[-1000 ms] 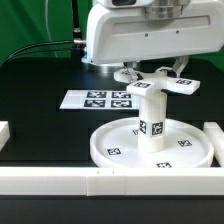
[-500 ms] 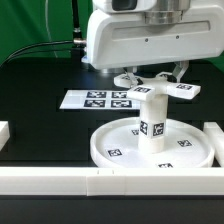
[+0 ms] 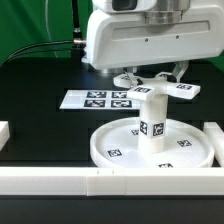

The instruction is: Assemble round table

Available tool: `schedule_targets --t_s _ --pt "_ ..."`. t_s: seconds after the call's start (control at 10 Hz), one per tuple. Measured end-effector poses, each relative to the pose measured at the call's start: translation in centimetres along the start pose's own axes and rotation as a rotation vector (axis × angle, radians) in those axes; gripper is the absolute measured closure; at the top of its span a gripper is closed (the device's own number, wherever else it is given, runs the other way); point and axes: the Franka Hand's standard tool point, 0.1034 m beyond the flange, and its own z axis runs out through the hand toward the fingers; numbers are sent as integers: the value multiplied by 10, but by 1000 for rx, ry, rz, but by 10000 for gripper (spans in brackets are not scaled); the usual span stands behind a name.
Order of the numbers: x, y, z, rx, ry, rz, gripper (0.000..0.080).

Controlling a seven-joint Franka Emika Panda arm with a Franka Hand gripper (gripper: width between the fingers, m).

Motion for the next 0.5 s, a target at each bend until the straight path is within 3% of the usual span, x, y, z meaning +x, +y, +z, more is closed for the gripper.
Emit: schedule_targets --t_s 0.5 --pt "0 -1 0 1 0 104 351"
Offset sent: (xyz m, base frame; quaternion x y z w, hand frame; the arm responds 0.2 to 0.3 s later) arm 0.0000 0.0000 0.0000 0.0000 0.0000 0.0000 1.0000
